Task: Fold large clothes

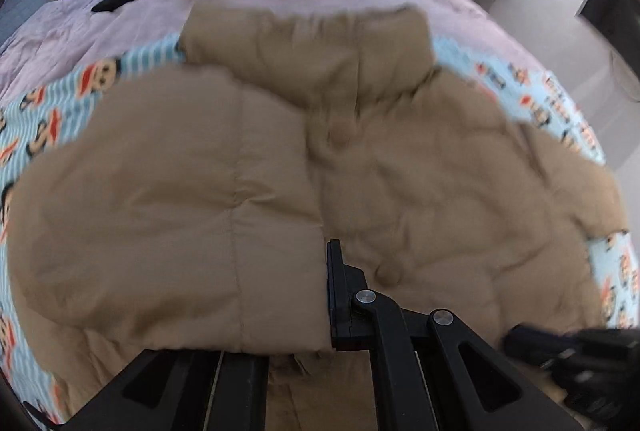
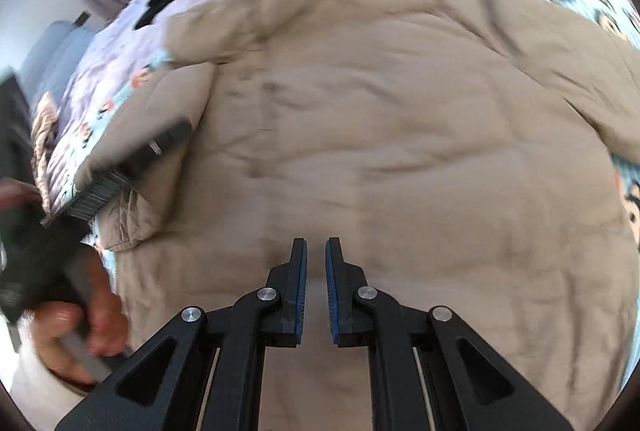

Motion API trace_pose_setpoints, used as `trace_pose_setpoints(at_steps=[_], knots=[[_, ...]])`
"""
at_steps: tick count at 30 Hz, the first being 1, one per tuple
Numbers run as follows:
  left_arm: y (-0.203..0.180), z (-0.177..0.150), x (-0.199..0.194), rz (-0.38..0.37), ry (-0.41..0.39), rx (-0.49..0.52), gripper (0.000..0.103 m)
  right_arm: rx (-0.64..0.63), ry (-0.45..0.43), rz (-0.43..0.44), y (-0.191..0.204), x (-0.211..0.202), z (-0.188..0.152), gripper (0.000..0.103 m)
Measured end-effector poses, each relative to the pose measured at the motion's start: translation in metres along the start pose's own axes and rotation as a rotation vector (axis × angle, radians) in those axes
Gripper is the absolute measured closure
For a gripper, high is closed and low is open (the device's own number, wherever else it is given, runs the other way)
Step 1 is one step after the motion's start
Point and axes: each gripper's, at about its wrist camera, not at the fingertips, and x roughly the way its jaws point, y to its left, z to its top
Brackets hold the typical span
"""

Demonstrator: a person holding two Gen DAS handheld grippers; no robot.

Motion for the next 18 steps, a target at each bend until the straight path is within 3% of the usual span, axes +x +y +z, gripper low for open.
trace_pose_setpoints(at_steps=[3,5,6,7,8,9,13,15,18], knots=[[-0.003,-0.009,-0.017,0.031,-0.024,0.018,0.096,-0.026,0.008,0.012,-0.008,-0.003,-0.003,0.092],[0.003,-0.014,-0.034,0.064,-0.046,0.035,0.071,-0.05,0.007,0.019,-0.004,-0.002,0.003,0.091],[0.008,-0.018,-0.047,0.081,-0.066,0.034,0.035,-0.066,0.004,0.023,-0.002,-0.009,0.001,0.082],[0.014,-0.019,-0.059,0.097,-0.09,0.033,0.02,-0.086,-0.003,0.024,0.006,-0.009,0.0,0.073],[0.021,-0.023,-0.073,0.104,-0.121,0.034,0.02,-0.12,-0.016,0.03,0.015,-0.013,0.001,0.045],[0.028,-0.025,-0.086,0.121,-0.142,0.037,0.02,-0.143,-0.03,0.033,0.028,-0.012,0.002,0.026],[0.081,-0.031,-0.111,0.205,-0.188,-0.059,0.02,-0.34,-0.101,0.011,0.086,-0.016,0.005,0.024],[0.12,-0.034,-0.105,0.247,-0.155,-0.159,0.02,-0.443,-0.128,-0.031,0.114,-0.011,0.001,0.024],[0.176,-0.045,-0.089,0.24,-0.089,-0.329,0.02,-0.606,-0.175,-0.103,0.162,0.004,-0.005,0.024]])
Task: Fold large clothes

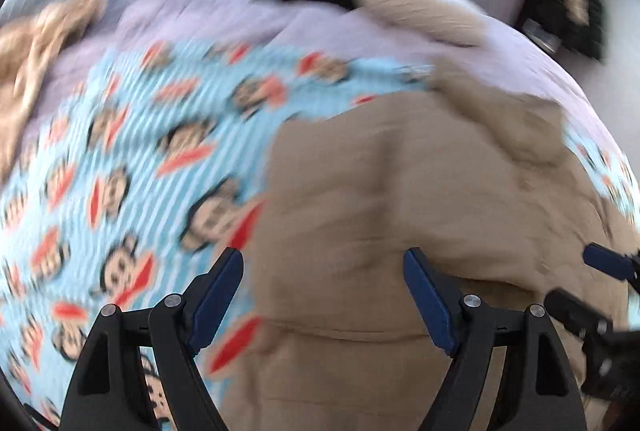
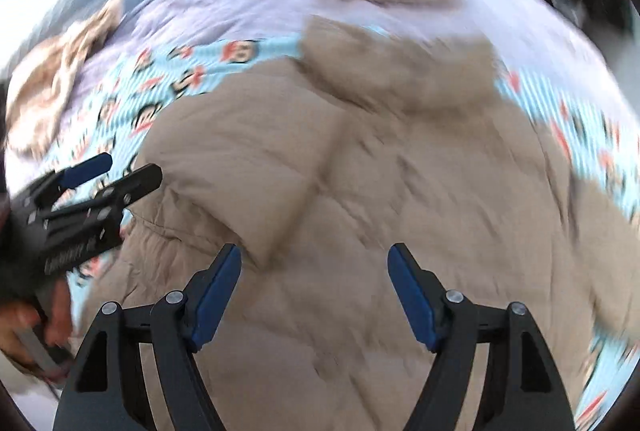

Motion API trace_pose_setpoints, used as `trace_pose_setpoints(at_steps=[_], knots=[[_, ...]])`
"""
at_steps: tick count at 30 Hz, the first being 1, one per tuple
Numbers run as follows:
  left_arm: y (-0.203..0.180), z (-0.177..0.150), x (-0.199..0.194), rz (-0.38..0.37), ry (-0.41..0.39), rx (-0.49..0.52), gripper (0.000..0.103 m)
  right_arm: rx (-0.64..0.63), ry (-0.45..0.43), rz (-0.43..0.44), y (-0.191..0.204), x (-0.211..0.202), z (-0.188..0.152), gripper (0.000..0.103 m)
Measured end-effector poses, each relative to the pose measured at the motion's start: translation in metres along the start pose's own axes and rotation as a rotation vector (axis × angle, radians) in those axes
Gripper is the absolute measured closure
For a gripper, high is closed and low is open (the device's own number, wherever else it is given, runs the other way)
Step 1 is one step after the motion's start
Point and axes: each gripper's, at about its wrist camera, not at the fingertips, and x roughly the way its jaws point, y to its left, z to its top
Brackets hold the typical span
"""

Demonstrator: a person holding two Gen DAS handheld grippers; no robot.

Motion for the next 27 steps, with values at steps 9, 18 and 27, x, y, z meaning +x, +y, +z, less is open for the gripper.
trace_pose_setpoints(at_steps=[9,18,27], knots=[[0.064,0.019,0.047,-0.184,0.101,-0.214,0.02,0.019,-0.076,-0.157,-0.012,0.035,0.032,0.032],[0.016,0.034,0.077,-0.141,0.13,-0.068,0.06,0.83,0.033,0.216,-0.171,0.051,-0.049,0.097],[0.035,0.036,0.043,0.046,0.046,0.007,0.06,0.868,0.034,0.188,-0.181,0.021,-0.077,0.07]])
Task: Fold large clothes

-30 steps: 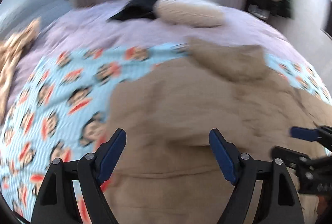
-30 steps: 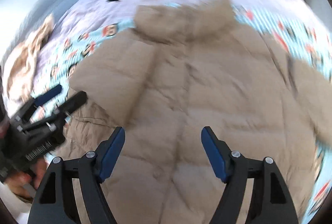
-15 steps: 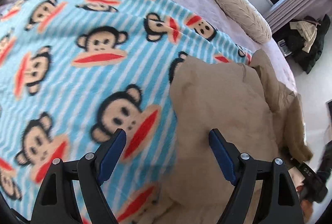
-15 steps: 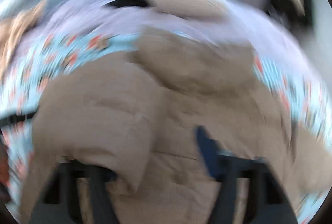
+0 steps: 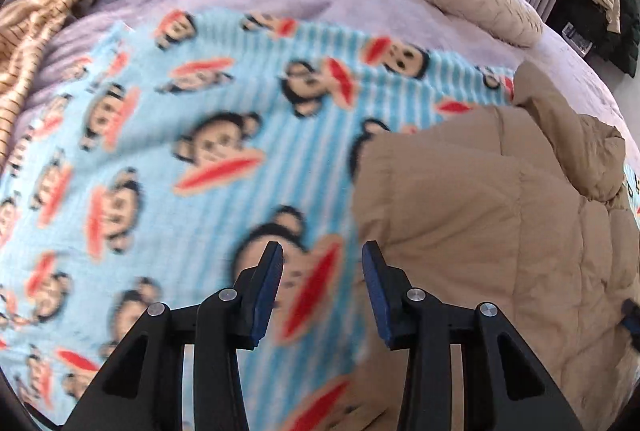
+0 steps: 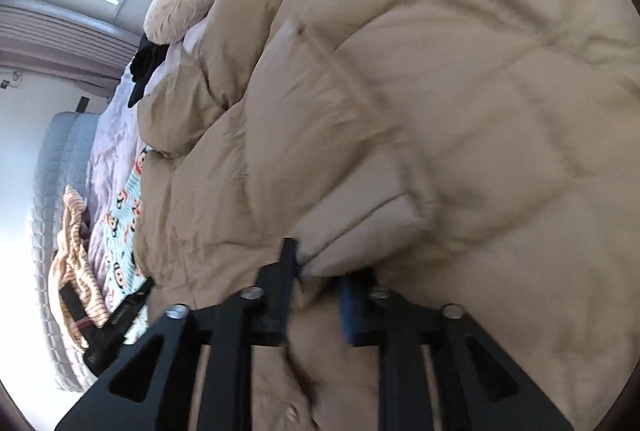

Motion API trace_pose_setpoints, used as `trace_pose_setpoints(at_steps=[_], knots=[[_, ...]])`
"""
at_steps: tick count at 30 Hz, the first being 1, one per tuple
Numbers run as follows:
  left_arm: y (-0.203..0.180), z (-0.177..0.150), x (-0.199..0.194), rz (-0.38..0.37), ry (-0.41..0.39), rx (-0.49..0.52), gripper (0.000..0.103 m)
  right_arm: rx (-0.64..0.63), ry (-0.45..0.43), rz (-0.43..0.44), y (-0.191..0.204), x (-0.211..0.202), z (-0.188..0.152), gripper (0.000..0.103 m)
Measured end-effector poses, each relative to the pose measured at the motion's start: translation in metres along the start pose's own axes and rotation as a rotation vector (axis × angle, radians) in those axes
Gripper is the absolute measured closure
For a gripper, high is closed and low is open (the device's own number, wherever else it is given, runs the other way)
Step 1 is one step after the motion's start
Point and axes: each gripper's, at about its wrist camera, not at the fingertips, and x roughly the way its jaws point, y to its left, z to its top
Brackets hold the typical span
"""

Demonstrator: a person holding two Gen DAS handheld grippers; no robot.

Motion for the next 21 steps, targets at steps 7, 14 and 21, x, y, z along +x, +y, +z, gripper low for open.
trace_pose_setpoints(at_steps=[7,14,21], knots=[[0.001,-0.029,-0.031,-0.185,0.065,0.061,0.06,-0.195,-0.118,-0.066,0.013,-0.044,0.008,0.085],[-0.008,-0.051,0.022,-0.098,0.121,0.018,0.057,-0.281,-0.048,-0.129,0.029,0.011,0.003,0.088],[-0.013,-0.049,-0.011,-0.018,0.093,0.082,0.057,-0.2,-0.031,-0.12,0.002,-0.013,-0.003,0.084]])
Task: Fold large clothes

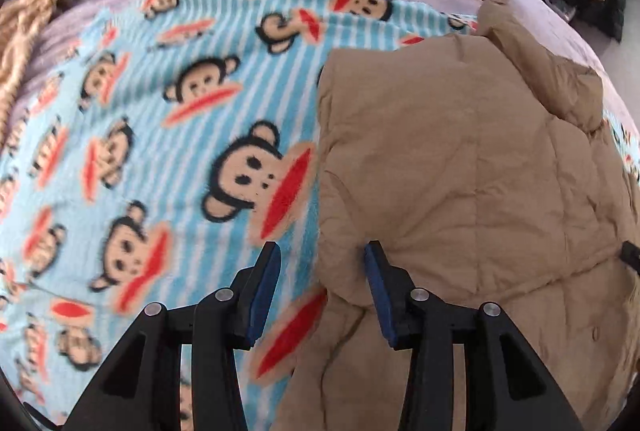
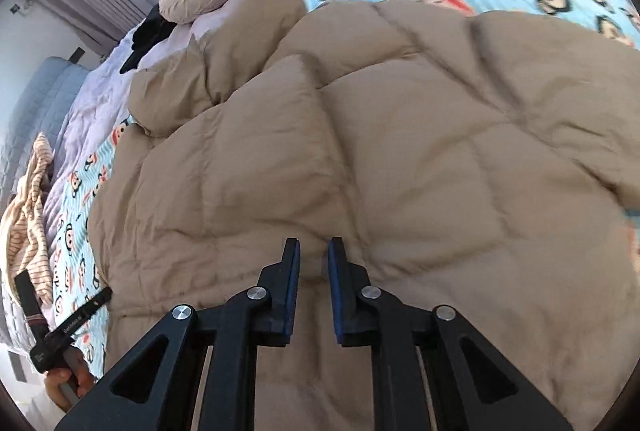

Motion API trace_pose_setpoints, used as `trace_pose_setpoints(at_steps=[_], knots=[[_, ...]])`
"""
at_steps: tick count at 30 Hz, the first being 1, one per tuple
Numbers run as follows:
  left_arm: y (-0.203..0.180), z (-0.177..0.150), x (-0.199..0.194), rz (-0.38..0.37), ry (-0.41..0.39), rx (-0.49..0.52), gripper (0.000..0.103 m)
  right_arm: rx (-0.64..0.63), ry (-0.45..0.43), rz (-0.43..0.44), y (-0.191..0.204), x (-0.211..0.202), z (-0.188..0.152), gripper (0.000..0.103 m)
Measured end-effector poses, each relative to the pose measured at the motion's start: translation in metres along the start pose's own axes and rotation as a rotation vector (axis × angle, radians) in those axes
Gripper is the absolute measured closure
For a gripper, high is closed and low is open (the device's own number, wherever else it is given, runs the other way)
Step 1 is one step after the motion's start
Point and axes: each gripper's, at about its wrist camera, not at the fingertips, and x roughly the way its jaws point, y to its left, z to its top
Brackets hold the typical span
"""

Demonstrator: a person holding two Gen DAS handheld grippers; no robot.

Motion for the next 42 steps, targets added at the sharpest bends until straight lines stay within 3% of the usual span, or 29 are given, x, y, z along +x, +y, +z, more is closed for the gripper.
trace_pose_setpoints(at_steps=[2,4,6,12,15,16,20,24,25,26,27,32,35,42], knots=[[-0.008,-0.003,-0.013,-0.007,-0.007,0.027,0.057,0.034,0.006,0.024,-0.013,-0.014,-0.006,0.083],[-0.02,-0.006,-0.026,-0.011,-0.007,0.049,0.057,0.071,0.02,0.043,-0.027,-0.027,-0.013,0.076],[-0.038,-0.013,-0.036,-0.023,0.0,0.071,0.057,0.111,0.025,0.062,-0.04,-0.039,-0.023,0.059],[-0.108,-0.033,-0.048,-0.092,0.032,0.121,0.056,0.194,0.03,0.098,-0.073,-0.066,-0.042,0.051],[-0.141,-0.042,-0.054,-0.114,0.036,0.132,0.009,0.238,0.017,0.107,-0.092,-0.078,-0.045,0.046],[-0.15,-0.045,-0.057,-0.115,0.021,0.139,0.007,0.253,0.01,0.11,-0.101,-0.083,-0.045,0.045],[-0.19,-0.052,-0.058,-0.102,0.03,0.188,0.007,0.304,-0.021,0.098,-0.138,-0.1,-0.041,0.032],[-0.221,-0.057,-0.058,-0.101,0.04,0.201,0.007,0.389,-0.052,0.076,-0.186,-0.114,-0.037,0.03],[-0.228,-0.058,-0.058,-0.095,0.042,0.206,0.0,0.419,-0.067,0.071,-0.199,-0.116,-0.035,0.023],[-0.233,-0.059,-0.058,-0.088,0.043,0.21,0.0,0.444,-0.082,0.068,-0.21,-0.119,-0.034,0.011],[-0.241,-0.06,-0.059,-0.084,0.039,0.218,0.0,0.476,-0.103,0.065,-0.225,-0.123,-0.032,0.008],[-0.267,-0.062,-0.058,-0.057,0.031,0.247,0.0,0.623,-0.154,0.085,-0.287,-0.129,-0.02,0.008],[-0.279,-0.061,-0.057,-0.055,0.05,0.251,0.0,0.716,-0.22,0.153,-0.322,-0.134,-0.01,0.008],[-0.29,-0.055,-0.051,-0.027,0.062,0.206,0.0,0.831,-0.341,0.25,-0.368,-0.137,0.026,0.008]])
